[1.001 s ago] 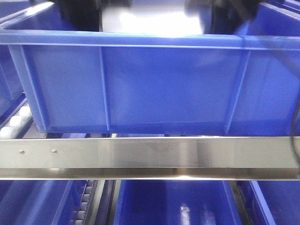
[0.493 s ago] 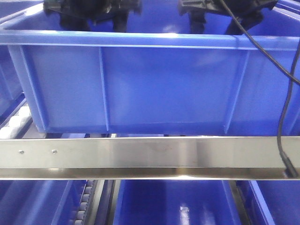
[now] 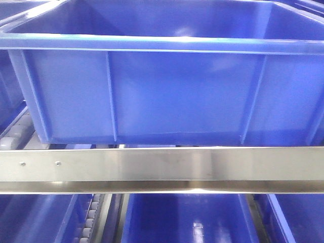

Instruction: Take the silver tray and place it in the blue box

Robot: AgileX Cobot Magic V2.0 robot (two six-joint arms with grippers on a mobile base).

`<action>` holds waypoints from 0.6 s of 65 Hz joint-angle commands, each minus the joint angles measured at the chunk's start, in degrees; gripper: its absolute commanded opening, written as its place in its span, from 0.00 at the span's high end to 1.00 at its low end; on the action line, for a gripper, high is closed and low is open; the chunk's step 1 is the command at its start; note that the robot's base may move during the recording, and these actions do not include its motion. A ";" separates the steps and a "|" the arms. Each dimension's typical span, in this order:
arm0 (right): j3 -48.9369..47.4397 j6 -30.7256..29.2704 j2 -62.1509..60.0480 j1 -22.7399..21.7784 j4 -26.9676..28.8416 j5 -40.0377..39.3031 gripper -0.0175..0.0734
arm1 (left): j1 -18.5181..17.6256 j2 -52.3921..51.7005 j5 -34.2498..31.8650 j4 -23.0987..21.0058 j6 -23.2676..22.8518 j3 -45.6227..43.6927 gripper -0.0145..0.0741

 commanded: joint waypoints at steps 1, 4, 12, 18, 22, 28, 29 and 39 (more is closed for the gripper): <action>1.79 -0.72 -5.62 -0.17 -2.21 -3.16 0.74 | -0.29 -6.96 -1.75 0.03 1.23 2.30 0.77; 4.84 -0.72 -8.08 -0.17 -2.61 -3.80 0.74 | -0.29 -9.83 -2.20 -0.44 1.23 4.97 0.85; 14.36 -0.72 -15.11 -0.17 -2.69 -7.07 0.74 | -0.29 -17.91 -6.20 -2.91 1.23 15.68 0.95; 22.84 -0.72 -21.41 -0.17 -2.69 -11.10 0.74 | -0.29 -25.06 -11.22 -3.44 1.23 25.29 0.95; 27.83 -0.72 -25.23 -0.17 -2.74 -13.66 0.74 | -0.29 -29.94 -15.28 -3.44 1.23 30.93 0.95; 36.61 -0.72 -32.30 -0.17 -2.88 -18.54 0.74 | -0.29 -37.10 -22.14 -3.44 1.78 40.58 0.95; 37.83 -0.72 -33.28 -0.17 -2.88 -19.24 0.74 | -0.29 -38.15 -23.12 -3.44 1.89 41.94 0.95; 50.38 -0.72 -45.27 -0.17 -3.41 -25.98 0.74 | -0.29 -50.34 -32.06 -3.44 2.02 55.42 0.95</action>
